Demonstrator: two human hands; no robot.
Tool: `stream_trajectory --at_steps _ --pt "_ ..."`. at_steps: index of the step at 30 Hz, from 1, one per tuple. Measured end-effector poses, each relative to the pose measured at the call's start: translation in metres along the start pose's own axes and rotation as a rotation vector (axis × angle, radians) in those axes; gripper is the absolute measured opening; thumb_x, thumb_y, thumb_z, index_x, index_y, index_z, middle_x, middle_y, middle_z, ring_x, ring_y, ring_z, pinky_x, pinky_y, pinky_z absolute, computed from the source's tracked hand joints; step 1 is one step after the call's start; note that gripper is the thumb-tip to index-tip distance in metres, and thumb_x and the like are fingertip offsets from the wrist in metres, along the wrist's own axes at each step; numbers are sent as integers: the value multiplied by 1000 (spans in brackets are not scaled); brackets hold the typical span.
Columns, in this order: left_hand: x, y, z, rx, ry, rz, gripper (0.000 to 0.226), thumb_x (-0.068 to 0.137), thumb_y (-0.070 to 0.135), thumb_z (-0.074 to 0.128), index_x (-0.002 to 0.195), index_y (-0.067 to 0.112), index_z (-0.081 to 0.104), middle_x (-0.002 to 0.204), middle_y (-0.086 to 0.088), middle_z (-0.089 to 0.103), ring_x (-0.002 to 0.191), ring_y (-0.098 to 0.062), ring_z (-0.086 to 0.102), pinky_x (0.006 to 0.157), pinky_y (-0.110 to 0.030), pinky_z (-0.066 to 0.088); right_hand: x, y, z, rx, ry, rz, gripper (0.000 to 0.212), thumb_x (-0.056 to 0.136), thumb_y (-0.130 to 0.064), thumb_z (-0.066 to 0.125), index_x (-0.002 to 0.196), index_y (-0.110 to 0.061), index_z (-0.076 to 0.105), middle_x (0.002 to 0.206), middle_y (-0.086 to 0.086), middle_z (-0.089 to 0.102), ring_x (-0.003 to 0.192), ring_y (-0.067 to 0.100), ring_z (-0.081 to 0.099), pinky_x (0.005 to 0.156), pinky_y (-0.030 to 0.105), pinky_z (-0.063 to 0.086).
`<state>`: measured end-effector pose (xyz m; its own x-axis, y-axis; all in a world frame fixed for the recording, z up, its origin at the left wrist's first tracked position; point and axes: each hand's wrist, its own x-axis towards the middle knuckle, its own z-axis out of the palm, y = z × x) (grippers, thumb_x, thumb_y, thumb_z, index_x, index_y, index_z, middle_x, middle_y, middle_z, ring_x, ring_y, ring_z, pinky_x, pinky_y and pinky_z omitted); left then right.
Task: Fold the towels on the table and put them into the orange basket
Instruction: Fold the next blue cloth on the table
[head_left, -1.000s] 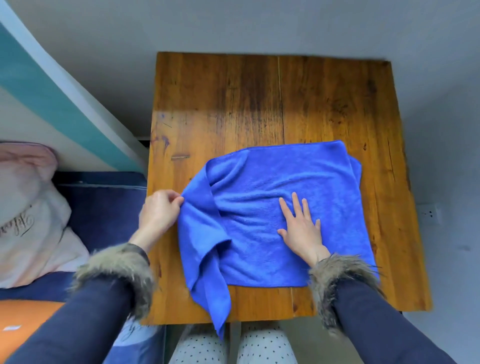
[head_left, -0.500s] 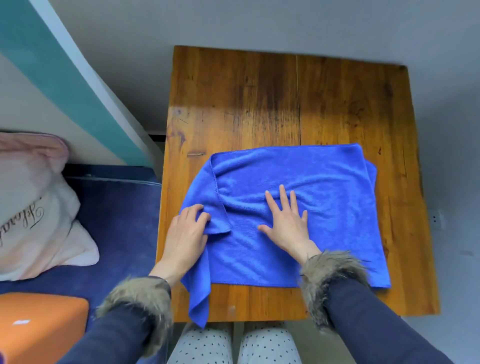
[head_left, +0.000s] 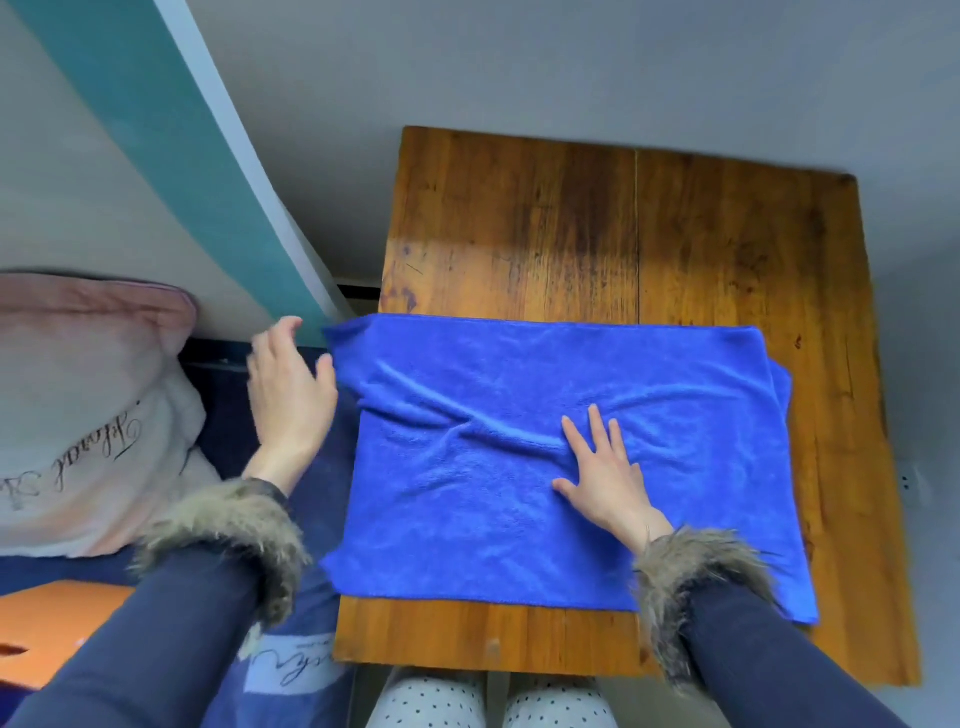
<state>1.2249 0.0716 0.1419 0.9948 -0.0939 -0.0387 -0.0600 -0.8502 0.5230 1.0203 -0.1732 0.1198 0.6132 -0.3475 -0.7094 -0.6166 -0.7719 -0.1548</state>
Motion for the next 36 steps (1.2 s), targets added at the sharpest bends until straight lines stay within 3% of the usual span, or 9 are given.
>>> stream_trajectory --at_steps 3,6,9,12,16,23,31,36 --pt "-41 2 26 96 -163 214 47 83 16 62 127 4 48 134 -21 43 122 -40 40 94 -53 40 -1 -2 4 -42 48 2 79 91 -43 53 149 -35 0 155 -4 -24 143 25 -18 109 61 18" --pt "-80 5 55 226 -459 408 68 86 37 61 144 22 30 156 -12 12 143 -36 9 109 -59 18 -1 0 7 -93 92 3 88 86 -51 56 148 -36 -5 154 -3 -26 143 26 -21 108 63 13" --pt "-89 4 70 328 -628 365 86 82 58 55 147 37 2 155 0 -20 142 -26 -22 110 -61 -4 -1 9 8 -70 91 32 96 81 -58 58 147 -38 -9 153 -4 -29 142 26 -22 107 65 13" --pt "-84 6 72 477 -694 339 103 74 66 57 144 39 -13 151 -1 -32 139 -28 -29 106 -67 -2 -1 19 8 -36 81 47 100 77 -61 60 146 -41 -10 152 -8 -30 142 25 -23 106 67 13" --pt "-83 18 74 598 -752 333 119 67 67 65 142 37 -23 148 -6 -37 137 -34 -30 101 -73 2 0 31 5 16 74 55 103 73 -62 63 144 -45 -10 151 -12 -31 141 22 -25 103 71 14" --pt "-87 58 89 596 -880 386 124 66 44 78 141 41 -21 146 -3 -41 134 -36 -34 101 -73 3 2 62 -5 54 52 61 104 71 -60 67 142 -51 -9 150 -16 -32 140 22 -28 99 73 15" --pt "-105 102 111 641 -899 403 119 69 45 75 140 45 -20 146 0 -40 134 -36 -34 101 -73 6 2 113 -14 108 54 66 105 70 -59 69 141 -53 -8 149 -15 -33 139 22 -29 98 74 16" --pt "-130 144 136 553 -833 437 94 78 59 58 145 42 -6 151 0 -33 139 -29 -28 104 -71 2 -2 161 -25 121 37 18 93 78 -56 63 146 -44 0 153 -13 -24 143 18 -19 103 68 20"
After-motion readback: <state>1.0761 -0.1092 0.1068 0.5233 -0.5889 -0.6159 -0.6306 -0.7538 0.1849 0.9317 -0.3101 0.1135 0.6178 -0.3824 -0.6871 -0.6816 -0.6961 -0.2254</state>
